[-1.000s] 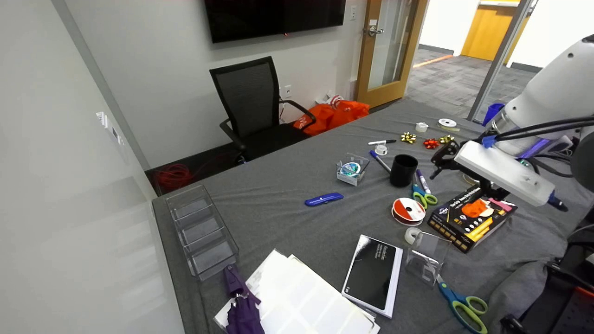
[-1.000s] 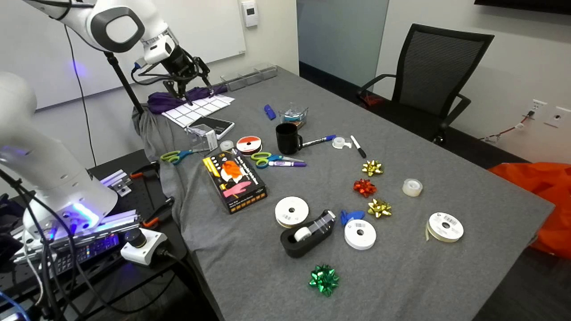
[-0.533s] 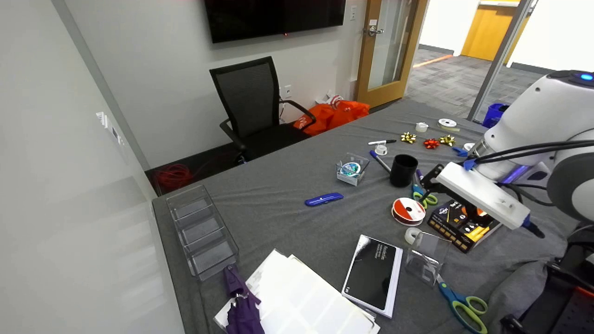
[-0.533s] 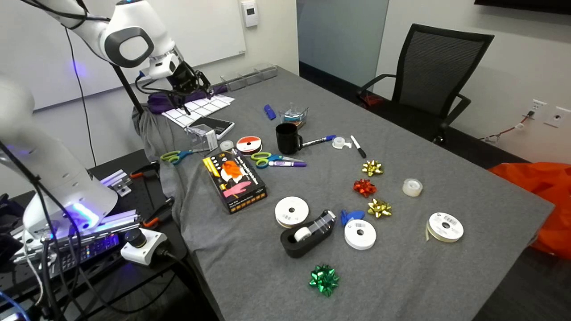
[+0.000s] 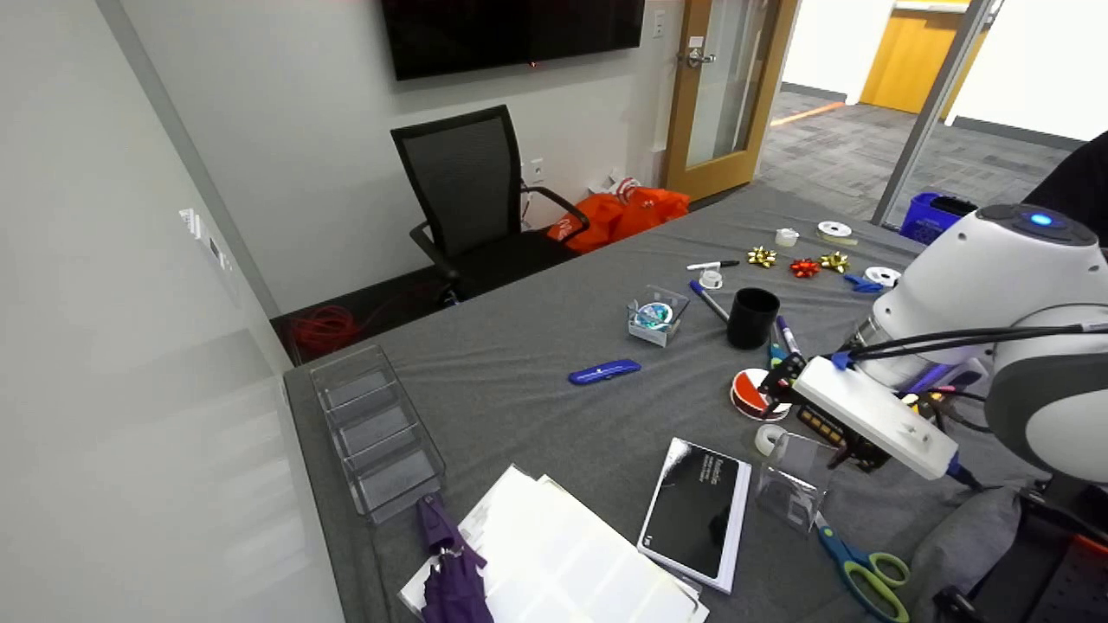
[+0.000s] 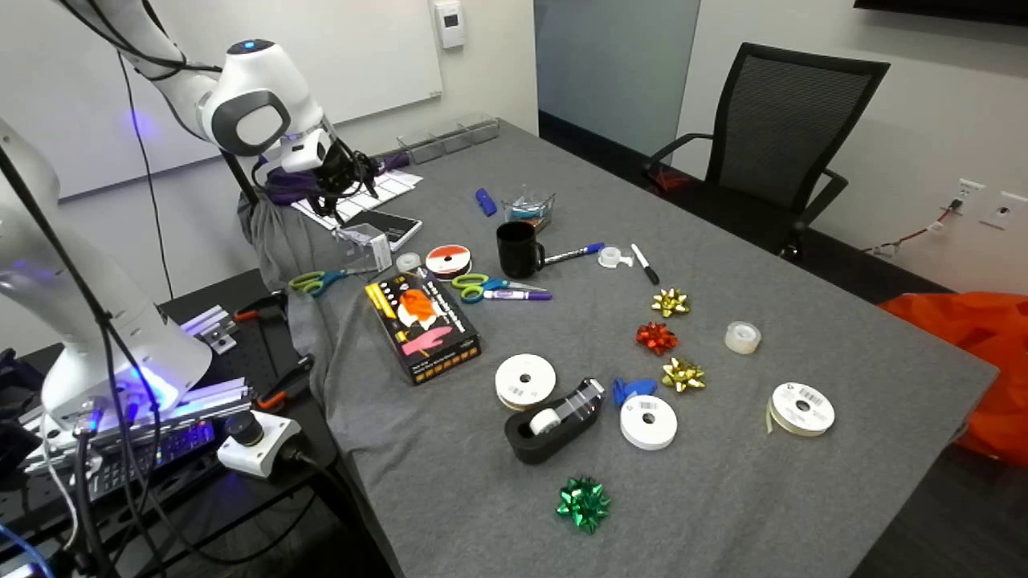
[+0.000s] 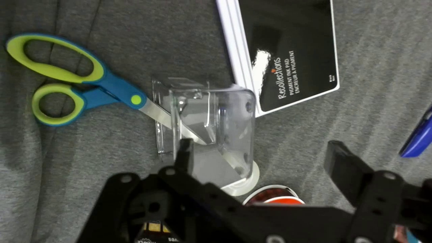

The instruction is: Put the container upright

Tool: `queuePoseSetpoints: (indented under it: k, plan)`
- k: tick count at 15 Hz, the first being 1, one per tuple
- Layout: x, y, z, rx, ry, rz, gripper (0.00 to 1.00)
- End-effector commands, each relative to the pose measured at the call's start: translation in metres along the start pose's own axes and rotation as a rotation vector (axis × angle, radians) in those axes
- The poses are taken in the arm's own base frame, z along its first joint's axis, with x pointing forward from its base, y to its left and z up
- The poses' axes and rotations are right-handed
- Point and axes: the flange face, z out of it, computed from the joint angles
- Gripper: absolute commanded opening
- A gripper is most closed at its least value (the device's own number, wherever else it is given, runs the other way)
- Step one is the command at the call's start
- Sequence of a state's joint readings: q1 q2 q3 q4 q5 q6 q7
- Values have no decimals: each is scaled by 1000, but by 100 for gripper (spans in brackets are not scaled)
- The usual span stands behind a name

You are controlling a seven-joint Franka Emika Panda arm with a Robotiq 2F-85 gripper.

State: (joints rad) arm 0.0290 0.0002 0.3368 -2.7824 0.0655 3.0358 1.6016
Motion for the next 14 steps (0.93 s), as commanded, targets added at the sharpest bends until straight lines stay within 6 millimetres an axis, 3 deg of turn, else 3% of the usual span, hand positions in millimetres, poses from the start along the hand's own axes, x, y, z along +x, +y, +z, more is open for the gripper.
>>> queuePoseSetpoints:
  k: [1,7,14]
  plan:
    - [0,8,18,-28,-13,-5,100]
    - [8,15,31,-57,0,-54,100]
    - [25,11,28,38,16,-125,100]
